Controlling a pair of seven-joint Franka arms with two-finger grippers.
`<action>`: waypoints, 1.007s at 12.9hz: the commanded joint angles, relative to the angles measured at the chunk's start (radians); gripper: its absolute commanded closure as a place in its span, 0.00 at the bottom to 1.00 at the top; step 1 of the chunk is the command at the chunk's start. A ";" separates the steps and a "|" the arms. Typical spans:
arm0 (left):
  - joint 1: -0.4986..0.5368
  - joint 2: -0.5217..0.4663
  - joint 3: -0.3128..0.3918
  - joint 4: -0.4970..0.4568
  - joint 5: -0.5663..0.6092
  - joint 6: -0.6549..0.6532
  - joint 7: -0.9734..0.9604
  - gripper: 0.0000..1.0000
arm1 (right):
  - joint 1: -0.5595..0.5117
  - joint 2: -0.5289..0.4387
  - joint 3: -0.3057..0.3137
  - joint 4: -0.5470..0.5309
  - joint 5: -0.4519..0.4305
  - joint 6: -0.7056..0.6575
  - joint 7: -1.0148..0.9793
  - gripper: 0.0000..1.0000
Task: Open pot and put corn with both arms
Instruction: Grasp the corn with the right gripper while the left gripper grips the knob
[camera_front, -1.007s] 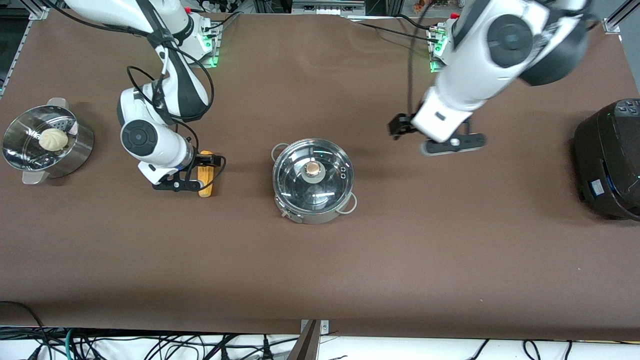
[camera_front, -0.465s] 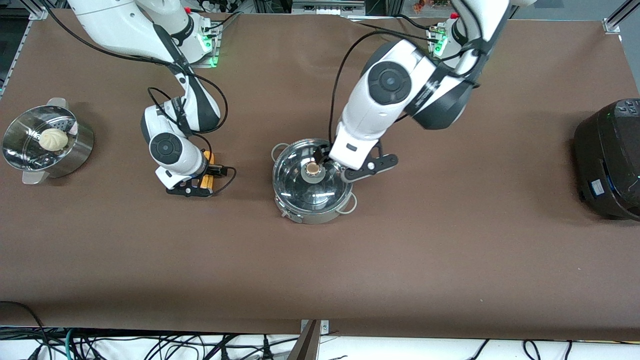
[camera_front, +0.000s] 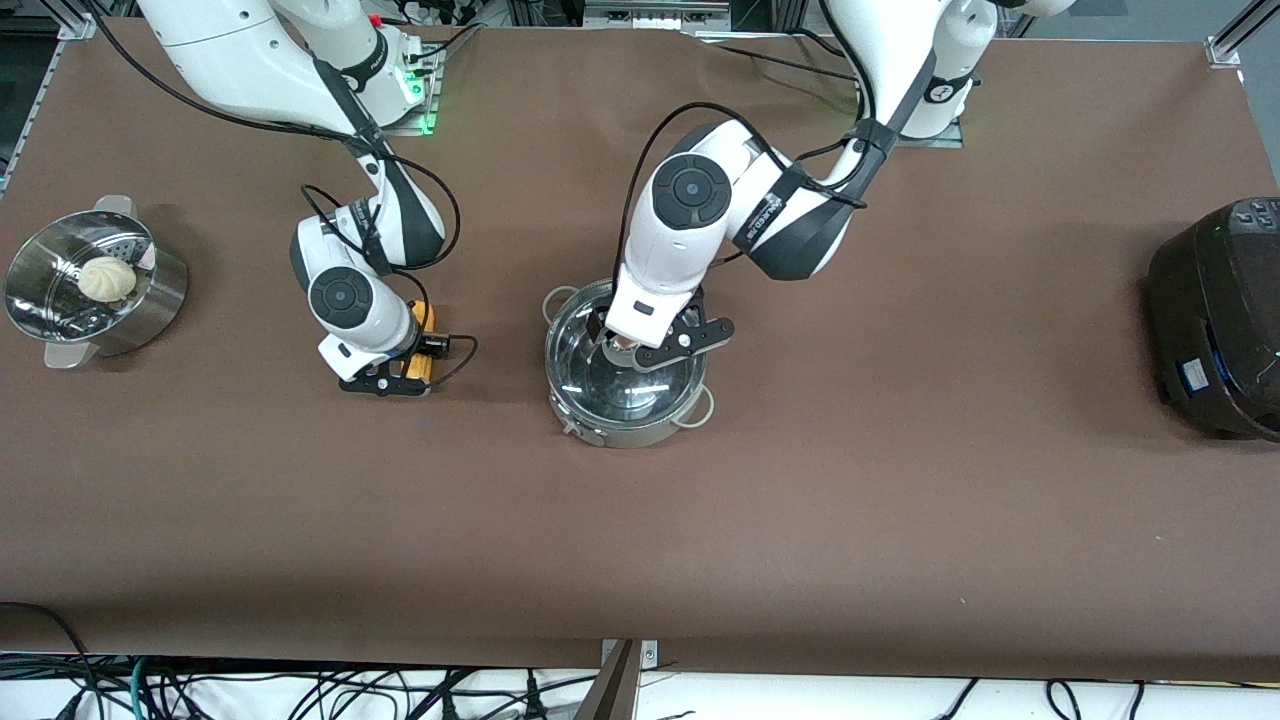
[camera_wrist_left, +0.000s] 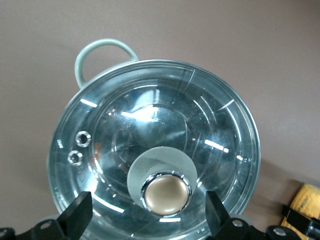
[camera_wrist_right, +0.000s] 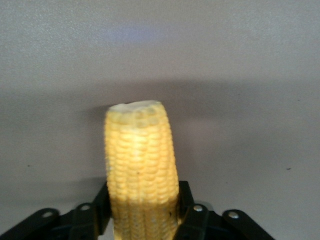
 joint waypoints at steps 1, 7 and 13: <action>-0.052 0.045 0.046 0.045 0.026 0.013 -0.033 0.01 | 0.007 -0.014 -0.004 -0.009 -0.024 -0.006 0.010 0.99; -0.067 0.059 0.051 0.045 0.026 0.026 -0.036 0.22 | 0.005 -0.044 -0.004 0.135 -0.022 -0.176 -0.007 0.99; -0.067 0.064 0.051 0.048 0.025 0.026 -0.034 0.63 | 0.005 -0.045 0.019 0.396 0.019 -0.477 -0.028 0.99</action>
